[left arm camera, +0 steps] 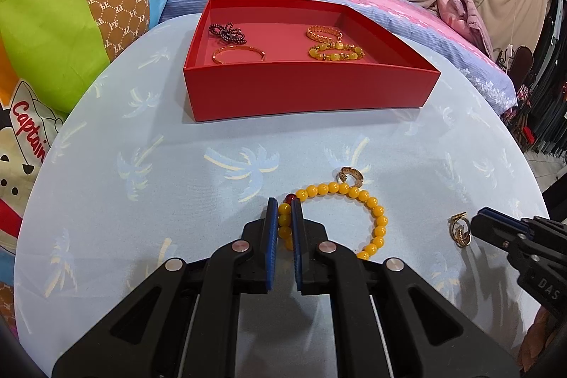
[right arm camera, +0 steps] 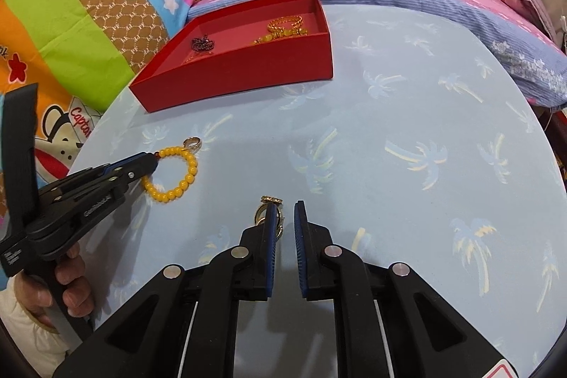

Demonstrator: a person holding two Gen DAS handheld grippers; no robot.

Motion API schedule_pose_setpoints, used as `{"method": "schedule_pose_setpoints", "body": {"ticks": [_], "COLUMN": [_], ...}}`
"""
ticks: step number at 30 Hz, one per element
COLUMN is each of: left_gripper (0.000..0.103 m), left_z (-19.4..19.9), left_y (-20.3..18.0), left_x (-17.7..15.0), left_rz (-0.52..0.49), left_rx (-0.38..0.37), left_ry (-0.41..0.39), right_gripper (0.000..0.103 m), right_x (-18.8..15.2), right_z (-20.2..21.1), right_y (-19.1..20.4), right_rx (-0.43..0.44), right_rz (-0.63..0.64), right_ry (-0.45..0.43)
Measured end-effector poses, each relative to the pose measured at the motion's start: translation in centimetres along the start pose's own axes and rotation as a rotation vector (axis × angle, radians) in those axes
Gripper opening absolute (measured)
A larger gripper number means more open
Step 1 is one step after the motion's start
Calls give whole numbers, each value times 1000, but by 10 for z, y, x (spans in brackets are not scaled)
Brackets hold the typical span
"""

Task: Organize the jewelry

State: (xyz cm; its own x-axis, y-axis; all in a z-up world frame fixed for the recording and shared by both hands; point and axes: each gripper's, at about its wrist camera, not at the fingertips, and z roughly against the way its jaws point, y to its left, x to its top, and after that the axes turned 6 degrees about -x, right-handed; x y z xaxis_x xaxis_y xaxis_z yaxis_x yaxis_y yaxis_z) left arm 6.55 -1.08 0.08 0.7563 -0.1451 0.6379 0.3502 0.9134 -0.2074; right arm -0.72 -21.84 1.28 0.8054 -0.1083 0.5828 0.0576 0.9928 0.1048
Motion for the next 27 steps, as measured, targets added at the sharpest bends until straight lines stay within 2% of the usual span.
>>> {"method": "schedule_pose_setpoints", "body": {"ticks": [7, 23, 27], "left_gripper": [8, 8, 8], "left_z": [0, 0, 0], "left_y": [0, 0, 0], "left_x": [0, 0, 0], "left_rz": [0, 0, 0], "left_rx": [0, 0, 0], "left_ry": [0, -1, -1], "right_gripper": [11, 11, 6], "right_x": [-9, -10, -11], "right_z": [3, -8, -7], "right_y": [18, 17, 16], "right_rx": [20, -2, 4], "right_rz": [65, 68, 66], "right_ry": [9, 15, 19]}}
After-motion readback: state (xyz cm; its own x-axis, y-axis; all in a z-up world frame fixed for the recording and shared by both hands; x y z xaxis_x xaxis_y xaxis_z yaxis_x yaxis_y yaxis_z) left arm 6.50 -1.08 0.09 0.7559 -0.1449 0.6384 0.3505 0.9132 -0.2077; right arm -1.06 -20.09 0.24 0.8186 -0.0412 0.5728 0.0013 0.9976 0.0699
